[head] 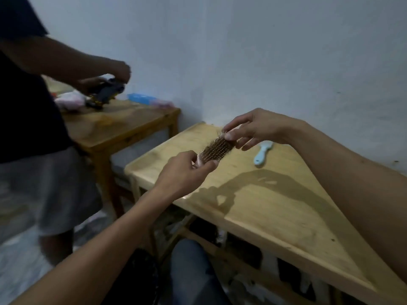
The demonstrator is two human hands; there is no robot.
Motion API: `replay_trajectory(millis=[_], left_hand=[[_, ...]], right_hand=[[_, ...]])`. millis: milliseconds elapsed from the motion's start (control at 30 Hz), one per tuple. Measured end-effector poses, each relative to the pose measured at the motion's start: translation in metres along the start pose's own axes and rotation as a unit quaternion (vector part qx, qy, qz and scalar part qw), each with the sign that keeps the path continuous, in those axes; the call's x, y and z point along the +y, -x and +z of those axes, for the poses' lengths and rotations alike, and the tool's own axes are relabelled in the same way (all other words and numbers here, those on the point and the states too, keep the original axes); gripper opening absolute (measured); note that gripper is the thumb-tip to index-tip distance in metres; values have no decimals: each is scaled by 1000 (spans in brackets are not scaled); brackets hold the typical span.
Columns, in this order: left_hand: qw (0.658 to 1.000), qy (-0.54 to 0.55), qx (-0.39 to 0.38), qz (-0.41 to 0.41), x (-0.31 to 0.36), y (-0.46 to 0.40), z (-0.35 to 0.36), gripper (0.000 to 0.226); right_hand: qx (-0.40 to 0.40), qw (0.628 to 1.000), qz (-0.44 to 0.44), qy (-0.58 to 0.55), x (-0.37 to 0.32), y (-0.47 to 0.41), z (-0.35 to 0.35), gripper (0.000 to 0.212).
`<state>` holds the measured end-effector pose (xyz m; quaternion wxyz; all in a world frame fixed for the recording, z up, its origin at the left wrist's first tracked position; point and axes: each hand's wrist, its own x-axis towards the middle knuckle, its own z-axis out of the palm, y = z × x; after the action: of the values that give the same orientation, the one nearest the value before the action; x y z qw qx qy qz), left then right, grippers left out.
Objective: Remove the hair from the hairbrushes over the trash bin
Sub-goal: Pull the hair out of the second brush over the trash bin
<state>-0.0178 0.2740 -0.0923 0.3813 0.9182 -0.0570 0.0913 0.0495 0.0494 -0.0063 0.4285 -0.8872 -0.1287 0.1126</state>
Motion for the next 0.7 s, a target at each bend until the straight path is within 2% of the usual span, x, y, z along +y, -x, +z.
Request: replay_trajectory(millis=[133, 333, 467, 700], left_hand=[[998, -58, 37, -13, -52, 26, -38, 48], [994, -73, 28, -71, -106, 64, -81, 31], [987, -101, 62, -108, -134, 86, -95, 37], [966, -150, 81, -194, -187, 128, -103, 47]], right_hand=[[-55, 997, -37, 28, -25, -33, 59, 27], [-119, 984, -91, 91, -59, -68, 136, 27], [-141, 974, -125, 128, -73, -79, 181, 27], [-156, 974, -143, 84, -74, -94, 270, 15]])
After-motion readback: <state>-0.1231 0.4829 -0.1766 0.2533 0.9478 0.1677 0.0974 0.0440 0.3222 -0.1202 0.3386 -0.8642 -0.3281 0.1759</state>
